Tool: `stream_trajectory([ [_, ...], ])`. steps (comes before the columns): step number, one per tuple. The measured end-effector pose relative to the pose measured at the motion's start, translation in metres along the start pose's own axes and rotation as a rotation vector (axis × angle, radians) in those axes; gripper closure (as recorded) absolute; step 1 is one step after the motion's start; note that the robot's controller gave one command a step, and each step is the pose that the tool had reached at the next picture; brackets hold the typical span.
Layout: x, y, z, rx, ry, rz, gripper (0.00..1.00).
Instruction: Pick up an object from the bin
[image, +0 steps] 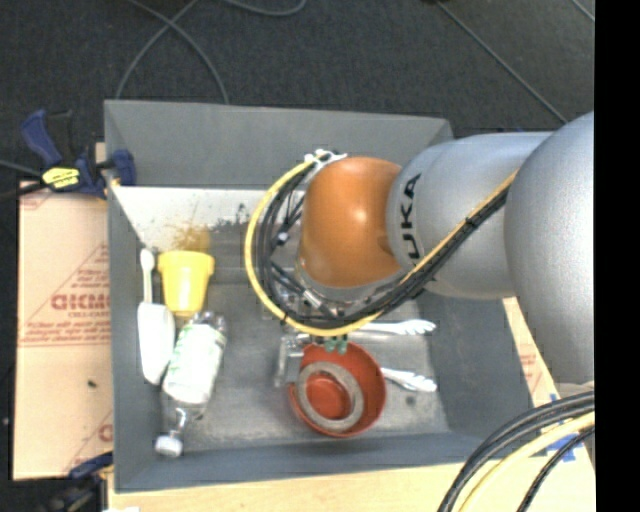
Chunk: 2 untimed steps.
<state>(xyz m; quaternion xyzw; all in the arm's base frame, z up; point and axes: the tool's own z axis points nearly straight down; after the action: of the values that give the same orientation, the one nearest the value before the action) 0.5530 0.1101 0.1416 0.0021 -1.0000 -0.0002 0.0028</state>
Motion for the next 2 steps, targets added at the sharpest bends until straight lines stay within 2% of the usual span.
stream_trajectory([
  [1, -0.002, -0.001, -0.004, -0.001, -0.008, 0.005, 0.00],
  [2, -0.056, -0.092, 0.072, 0.000, -0.010, -0.151, 0.00],
])
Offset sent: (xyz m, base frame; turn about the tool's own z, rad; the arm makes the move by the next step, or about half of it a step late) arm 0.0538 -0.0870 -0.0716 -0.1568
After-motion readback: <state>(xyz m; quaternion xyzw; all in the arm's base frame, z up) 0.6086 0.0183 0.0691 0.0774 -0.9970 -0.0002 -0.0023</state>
